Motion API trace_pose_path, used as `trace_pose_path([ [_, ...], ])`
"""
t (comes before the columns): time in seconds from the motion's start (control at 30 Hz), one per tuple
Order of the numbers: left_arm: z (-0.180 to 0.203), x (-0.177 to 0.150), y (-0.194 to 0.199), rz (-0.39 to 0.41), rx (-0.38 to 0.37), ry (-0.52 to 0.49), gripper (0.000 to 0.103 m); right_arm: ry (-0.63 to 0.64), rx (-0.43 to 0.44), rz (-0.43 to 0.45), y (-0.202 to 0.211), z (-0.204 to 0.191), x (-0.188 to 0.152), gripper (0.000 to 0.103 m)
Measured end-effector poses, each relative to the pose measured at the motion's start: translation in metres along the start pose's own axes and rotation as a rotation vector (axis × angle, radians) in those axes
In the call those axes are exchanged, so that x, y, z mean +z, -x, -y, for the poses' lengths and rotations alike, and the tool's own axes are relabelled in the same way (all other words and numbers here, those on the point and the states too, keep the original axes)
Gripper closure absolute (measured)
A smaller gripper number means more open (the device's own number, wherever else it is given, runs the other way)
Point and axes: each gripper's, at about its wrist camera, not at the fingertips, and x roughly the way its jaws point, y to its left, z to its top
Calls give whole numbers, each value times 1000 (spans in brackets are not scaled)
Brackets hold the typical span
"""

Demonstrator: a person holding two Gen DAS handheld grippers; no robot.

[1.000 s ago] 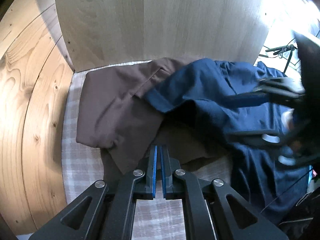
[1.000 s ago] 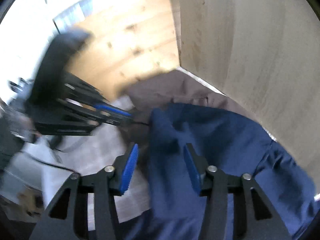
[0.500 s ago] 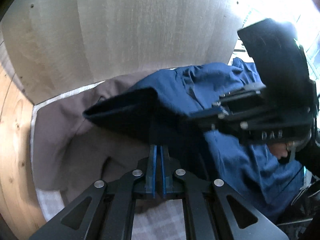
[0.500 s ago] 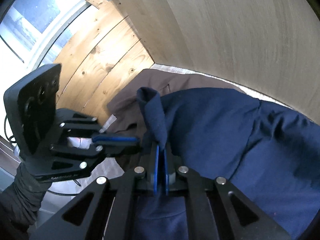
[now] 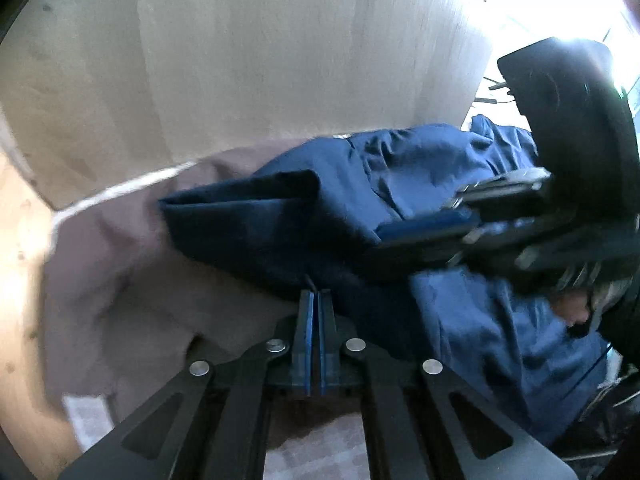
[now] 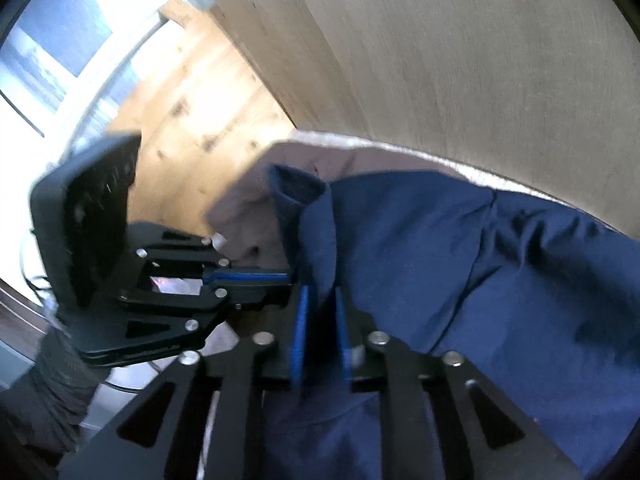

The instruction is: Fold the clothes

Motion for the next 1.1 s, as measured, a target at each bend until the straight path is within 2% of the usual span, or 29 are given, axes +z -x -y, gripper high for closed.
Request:
trace_pose_path([
  [0.03, -2, -6, 9, 12, 12, 14, 102, 3, 8, 26, 9, 1, 0, 70],
  [0.1, -6, -21, 28, 34, 37, 47, 102, 14, 1, 57, 20, 5, 0, 67],
  [0.23, -16, -57, 53, 58, 61, 140, 102, 63, -136, 18, 5, 14, 5, 67],
  [0.33, -24, -80, 36, -21, 55, 188, 101, 99, -248, -34, -14, 20, 8, 67],
  [0.4, -29, -89, 26, -68, 63, 206, 103, 104, -269, -44, -16, 22, 10, 67],
  [0.47, -31, -82, 33, -53, 88, 194, 102, 109, -279, 20, 5, 21, 13, 67],
  [0.53, -38, -68, 46, -6, 78, 200, 99, 111, -303, 63, 25, 22, 17, 67],
  [0.6, -45, -44, 46, 23, 104, 161, 97, 130, -335, 77, 39, 24, 18, 67],
  [0.67, -52, -19, 42, 46, 135, 107, 82, 155, -372, 88, 49, 26, 15, 67],
  [0.73, -58, -1, 20, 18, 159, 72, 76, 155, -379, 72, 50, 32, 13, 67],
  [0.8, -64, 15, -8, -26, 180, 44, 76, 157, -398, 38, 50, 42, 7, 67],
  [0.87, -69, 21, -27, -47, 168, 37, 76, 172, -421, 11, 47, 49, 1, 67],
  [1.0, -70, 23, -46, -65, 164, 12, 78, 162, -394, -9, 26, 62, 3, 67],
  [1.03, -70, 24, -46, -65, 164, 8, 83, 152, -387, -18, 19, 66, 5, 67],
  [1.07, -70, 25, -46, -64, 166, 7, 97, 156, -409, -29, 12, 70, 7, 67],
  [1.1, -70, 26, -46, -64, 167, 7, 99, 170, -453, -40, 5, 72, 7, 69],
])
